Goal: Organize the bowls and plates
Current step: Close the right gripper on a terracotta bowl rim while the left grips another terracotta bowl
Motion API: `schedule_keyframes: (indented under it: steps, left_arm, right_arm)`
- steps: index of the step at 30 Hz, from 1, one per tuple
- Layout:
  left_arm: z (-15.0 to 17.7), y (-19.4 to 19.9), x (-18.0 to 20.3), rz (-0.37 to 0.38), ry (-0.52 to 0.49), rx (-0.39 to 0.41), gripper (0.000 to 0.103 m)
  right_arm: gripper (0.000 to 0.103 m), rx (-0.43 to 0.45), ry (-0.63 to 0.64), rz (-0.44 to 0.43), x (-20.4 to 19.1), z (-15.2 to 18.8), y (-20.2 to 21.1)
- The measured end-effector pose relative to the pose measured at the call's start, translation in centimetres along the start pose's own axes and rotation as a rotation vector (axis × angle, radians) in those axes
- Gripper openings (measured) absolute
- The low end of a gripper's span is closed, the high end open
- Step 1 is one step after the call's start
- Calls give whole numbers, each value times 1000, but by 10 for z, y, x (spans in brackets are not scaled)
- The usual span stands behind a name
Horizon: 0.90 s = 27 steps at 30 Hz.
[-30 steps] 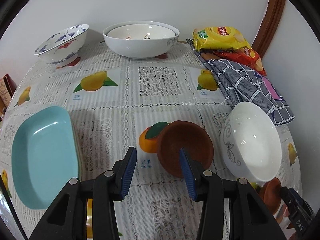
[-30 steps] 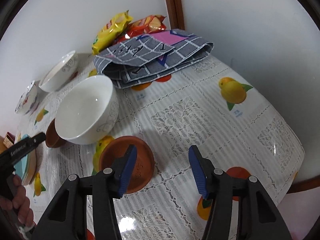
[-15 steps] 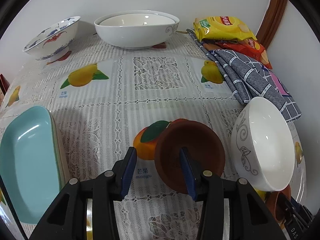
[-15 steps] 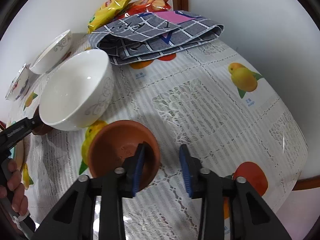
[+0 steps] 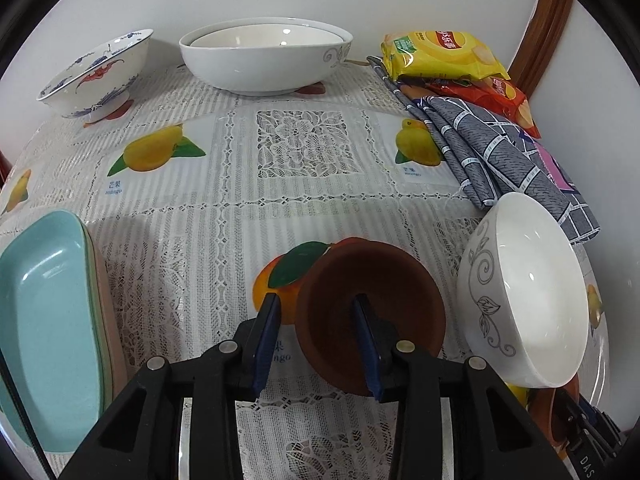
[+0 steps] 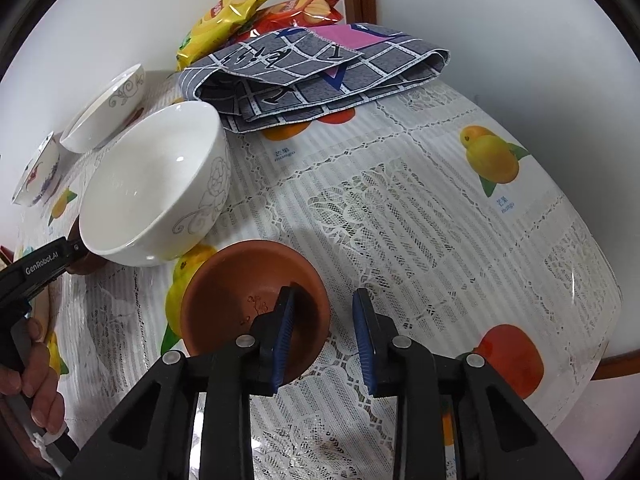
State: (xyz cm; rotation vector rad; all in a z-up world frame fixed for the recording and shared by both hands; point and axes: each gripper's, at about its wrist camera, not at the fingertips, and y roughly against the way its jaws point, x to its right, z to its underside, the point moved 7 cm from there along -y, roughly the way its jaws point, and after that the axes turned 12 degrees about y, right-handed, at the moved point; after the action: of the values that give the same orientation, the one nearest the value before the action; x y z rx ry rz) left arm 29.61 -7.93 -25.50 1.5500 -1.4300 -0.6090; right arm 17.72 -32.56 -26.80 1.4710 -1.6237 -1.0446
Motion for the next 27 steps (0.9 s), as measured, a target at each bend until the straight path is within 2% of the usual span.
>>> schedule_keyframes:
  steps: [2,5,7,10,15,27]
  left_arm:
    - [0,0,1,20,0,-2,25]
    - [1,0,4,40,-1,-4,22]
    - [1,1,5,44,-1,1,21]
    - [0,3,3,52,11,3,12]
    - [2,8,1,72,28,-7,10]
    - [6,38,-4,66,6,9,9]
  right_arm:
    - [28,-3,12,6,-2,-1,0]
    - [16,3,19,-13,-6,-1,1]
    - [15,8,23,-10,-8,-1,1]
    - [12,15,11,-18,-8,-2,2]
    - [9,33,-28,-58,-5,-3,6]
    - [8,110,-75,-21,7,-7,28]
